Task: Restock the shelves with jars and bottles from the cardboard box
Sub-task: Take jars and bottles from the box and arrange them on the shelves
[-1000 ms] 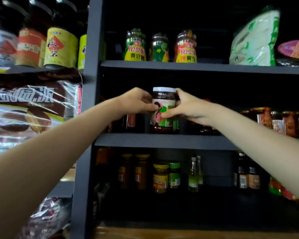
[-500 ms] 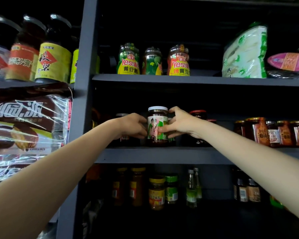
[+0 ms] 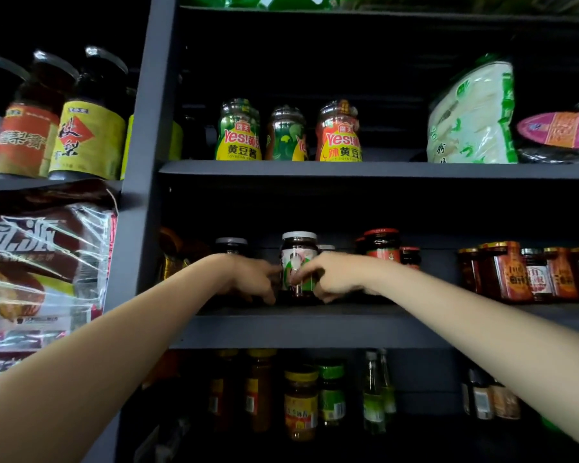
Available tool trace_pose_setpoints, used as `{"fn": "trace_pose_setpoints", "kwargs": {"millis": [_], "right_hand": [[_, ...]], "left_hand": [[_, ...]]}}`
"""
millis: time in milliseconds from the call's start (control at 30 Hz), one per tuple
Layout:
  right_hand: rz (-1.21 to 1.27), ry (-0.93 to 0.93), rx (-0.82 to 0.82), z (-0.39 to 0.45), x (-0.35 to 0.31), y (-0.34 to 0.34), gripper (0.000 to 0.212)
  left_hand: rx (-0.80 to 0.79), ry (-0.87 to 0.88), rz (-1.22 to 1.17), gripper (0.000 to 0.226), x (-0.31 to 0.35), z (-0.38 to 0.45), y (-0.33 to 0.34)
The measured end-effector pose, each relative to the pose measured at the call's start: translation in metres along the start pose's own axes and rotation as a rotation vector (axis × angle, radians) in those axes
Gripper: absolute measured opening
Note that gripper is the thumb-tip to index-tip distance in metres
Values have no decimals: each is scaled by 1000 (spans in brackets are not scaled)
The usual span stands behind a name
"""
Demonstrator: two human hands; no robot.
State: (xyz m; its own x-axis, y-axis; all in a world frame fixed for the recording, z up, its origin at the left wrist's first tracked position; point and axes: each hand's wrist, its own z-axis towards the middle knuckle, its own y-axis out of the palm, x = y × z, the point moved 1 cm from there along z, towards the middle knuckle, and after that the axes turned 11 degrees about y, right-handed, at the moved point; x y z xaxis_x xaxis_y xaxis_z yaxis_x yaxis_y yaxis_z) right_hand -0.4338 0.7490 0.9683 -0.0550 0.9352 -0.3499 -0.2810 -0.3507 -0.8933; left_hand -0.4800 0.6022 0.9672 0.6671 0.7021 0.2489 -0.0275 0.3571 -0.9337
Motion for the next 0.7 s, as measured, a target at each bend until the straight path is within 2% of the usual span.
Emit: {"fn": "trace_pose_setpoints", "kwargs": {"millis": [133, 300, 567, 700], "right_hand": [[-105, 17, -64, 13, -6, 1, 71], [-177, 55, -111, 34, -2, 8, 71], [-211, 118, -165, 41, 6, 8, 73], [-225, 121, -170, 41, 2, 9, 84]], "left_hand": [[-30, -16, 146, 70, 1, 6, 1], [-51, -32, 314, 64, -6, 10, 0], [32, -159, 483, 62, -27, -7, -1], [48, -159, 521, 63, -28, -13, -2]]}}
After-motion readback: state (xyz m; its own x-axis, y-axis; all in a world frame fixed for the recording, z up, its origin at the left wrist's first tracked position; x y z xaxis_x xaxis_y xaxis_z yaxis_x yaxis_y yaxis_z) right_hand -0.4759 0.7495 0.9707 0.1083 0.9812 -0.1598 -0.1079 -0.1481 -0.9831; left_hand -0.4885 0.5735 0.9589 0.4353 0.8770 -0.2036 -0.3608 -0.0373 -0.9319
